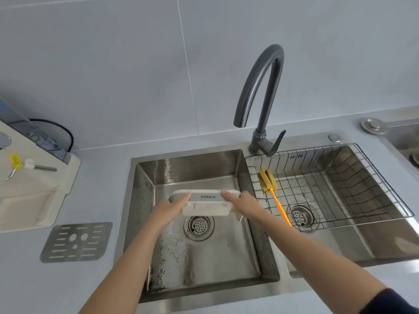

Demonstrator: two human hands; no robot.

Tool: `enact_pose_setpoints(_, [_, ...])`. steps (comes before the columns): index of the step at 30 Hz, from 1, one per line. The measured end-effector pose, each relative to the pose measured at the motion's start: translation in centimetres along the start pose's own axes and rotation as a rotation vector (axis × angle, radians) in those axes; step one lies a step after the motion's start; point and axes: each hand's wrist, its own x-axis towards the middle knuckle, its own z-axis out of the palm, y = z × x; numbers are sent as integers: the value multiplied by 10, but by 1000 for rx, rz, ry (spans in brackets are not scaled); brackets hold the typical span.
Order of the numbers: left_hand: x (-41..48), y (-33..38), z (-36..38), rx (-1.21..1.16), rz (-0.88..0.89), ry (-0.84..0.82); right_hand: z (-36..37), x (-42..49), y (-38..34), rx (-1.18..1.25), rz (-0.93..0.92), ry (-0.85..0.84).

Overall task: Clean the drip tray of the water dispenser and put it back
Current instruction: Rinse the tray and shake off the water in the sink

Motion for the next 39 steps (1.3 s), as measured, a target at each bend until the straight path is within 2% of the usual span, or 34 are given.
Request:
enact_pose_setpoints(4, [1,18,-21,34,86,235,-19,0,-27,65,-150,158])
enact_pose_setpoints(6, [0,17,-16,21,83,274,-17,-2,-25,82,-139,191])
enact_pose_setpoints(7, [-1,14,-10,1,58,218,-11,-3,-18,70,-94,165])
enact_pose_setpoints(10, [-9,-5,14,-95,-208,-141,10,-8,10,-14,128,-58])
enact_pose_setpoints(11, [-12,-8,17,-106,-252,-175,13,-12,14,-23,154,-79])
enact_pose_setpoints(13, [-12,-7,15,-104,-197,-106,12,-13,12,-25,104,-39])
enact_pose_setpoints(18, [-15,13,-9,-149,62,262,-11,-17,-22,8,-139,189])
enact_pose_setpoints(20, [-16,11,-3,-157,83,292,-12,-16,-20,19,-163,238])
enact_pose_setpoints(21, [-13,5,5,-182,42,237,-9,-15,-12,26,-116,210])
enact_pose_setpoints(24, [-11,-21,37,-273,-309,-172,11,-15,24,39,156,-85])
enact_pose_setpoints(26, [-10,-35,47,-298,-391,-223,16,-15,35,-2,195,-97])
enact_pose_setpoints(33, [-7,-28,34,-378,-253,-80,2,-14,12,-60,62,38])
enact_pose_setpoints(39, [-13,-13,16,-510,-28,23,-6,-24,-3,233,-179,94])
